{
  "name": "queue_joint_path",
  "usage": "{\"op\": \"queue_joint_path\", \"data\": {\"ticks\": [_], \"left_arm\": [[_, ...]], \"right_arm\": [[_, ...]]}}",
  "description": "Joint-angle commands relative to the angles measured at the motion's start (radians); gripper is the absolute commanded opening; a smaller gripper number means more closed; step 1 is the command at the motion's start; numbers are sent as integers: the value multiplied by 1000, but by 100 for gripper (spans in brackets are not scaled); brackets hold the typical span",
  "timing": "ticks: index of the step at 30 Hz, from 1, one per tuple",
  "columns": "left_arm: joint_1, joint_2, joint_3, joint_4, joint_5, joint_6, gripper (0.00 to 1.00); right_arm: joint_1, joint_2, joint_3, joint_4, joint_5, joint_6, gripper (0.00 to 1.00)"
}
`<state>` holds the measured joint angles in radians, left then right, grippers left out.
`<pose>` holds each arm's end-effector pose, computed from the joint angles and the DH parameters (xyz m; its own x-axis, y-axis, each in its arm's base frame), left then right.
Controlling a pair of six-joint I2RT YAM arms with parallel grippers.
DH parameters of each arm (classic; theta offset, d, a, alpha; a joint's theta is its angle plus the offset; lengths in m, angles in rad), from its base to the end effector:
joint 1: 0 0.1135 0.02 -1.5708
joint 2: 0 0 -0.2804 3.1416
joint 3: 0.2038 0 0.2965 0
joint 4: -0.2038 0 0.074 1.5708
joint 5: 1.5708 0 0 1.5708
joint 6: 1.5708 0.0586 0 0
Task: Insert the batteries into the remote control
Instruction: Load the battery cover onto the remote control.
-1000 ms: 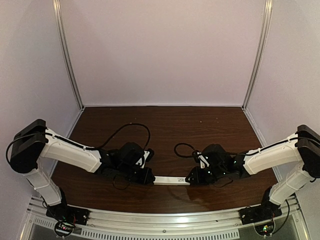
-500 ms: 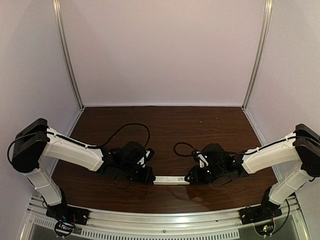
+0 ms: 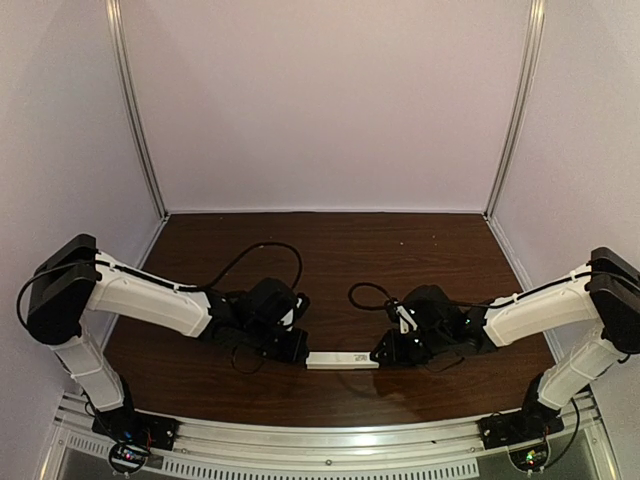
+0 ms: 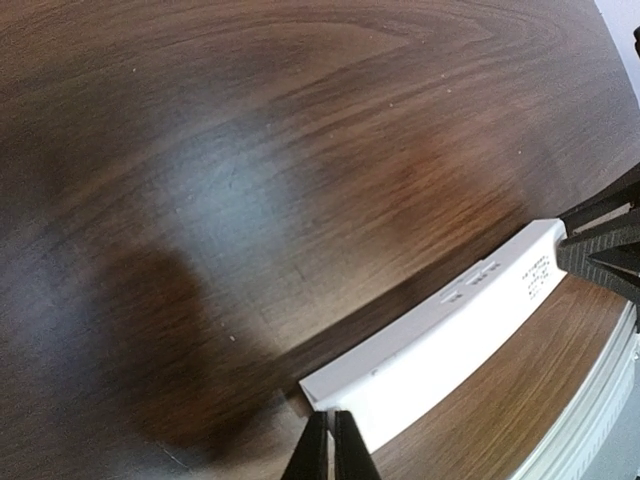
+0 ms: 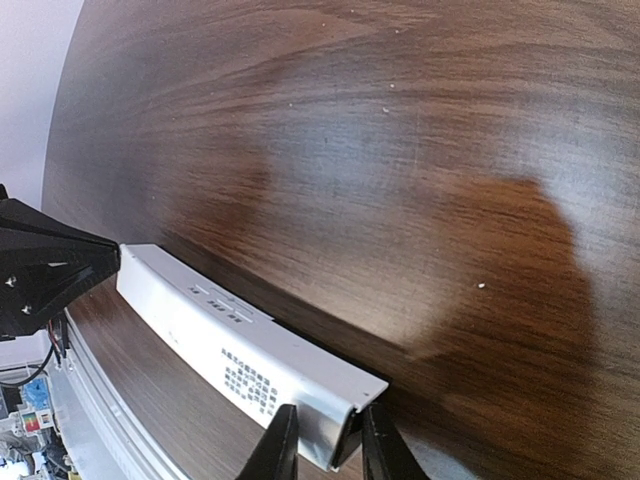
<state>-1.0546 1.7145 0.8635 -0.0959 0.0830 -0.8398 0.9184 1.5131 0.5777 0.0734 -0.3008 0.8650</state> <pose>0.1804 -0.3277 0.1048 -0.9305 0.1364 -0.3399 0.2964 0.8258 -0.4799 0.1738 0.2561 0.0967 -0.9657 -0.0666 -0.2510 -0.2175 0.7358 0.6413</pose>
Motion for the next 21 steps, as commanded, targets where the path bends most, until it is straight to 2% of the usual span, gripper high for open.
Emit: {"op": "queue_joint_path", "data": {"ticks": [1,12,21], "left_arm": [[-40,132,5,73,101,27,2],[-69,182,31,87,158,32,0],[-79,197,28,161,207,34,4]], "right_arm": [[22,83,-11,39,-59,-24,16],[22,90,-14,75,-81,-15,15],[22,91,-29,105,-96,-5,15]]}}
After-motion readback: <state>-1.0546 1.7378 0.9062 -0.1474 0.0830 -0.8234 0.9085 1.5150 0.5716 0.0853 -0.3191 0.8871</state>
